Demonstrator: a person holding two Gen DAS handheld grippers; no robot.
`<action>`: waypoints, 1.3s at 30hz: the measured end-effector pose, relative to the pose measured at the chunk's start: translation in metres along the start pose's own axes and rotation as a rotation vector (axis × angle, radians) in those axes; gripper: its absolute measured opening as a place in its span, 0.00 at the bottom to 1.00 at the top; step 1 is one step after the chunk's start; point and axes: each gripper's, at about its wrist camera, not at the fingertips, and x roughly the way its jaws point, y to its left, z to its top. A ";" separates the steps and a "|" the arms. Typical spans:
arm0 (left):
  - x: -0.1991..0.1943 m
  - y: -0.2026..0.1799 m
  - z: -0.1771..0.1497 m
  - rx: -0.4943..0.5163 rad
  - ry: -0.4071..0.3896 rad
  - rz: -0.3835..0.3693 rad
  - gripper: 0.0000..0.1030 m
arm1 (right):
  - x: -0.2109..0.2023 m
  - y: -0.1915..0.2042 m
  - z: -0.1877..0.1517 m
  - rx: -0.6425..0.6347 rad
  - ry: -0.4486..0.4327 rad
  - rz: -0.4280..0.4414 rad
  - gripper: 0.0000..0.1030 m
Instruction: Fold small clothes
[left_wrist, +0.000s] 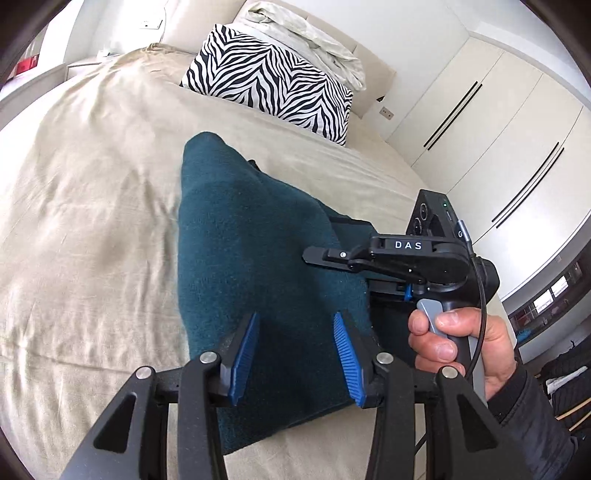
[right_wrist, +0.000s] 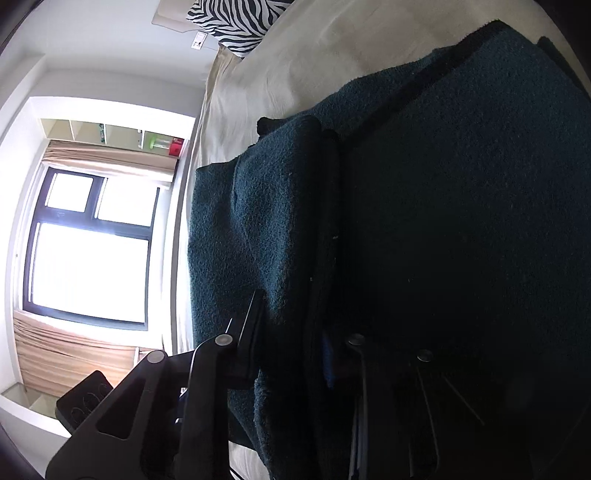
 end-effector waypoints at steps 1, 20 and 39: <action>0.000 0.001 0.000 0.000 0.000 -0.002 0.43 | -0.001 0.003 0.000 -0.024 -0.002 -0.029 0.16; 0.028 -0.046 0.010 0.088 0.033 -0.025 0.47 | -0.104 -0.067 0.014 0.004 -0.103 -0.147 0.13; 0.055 -0.055 0.024 0.171 0.033 0.044 0.44 | -0.137 -0.090 0.004 0.052 -0.155 -0.110 0.18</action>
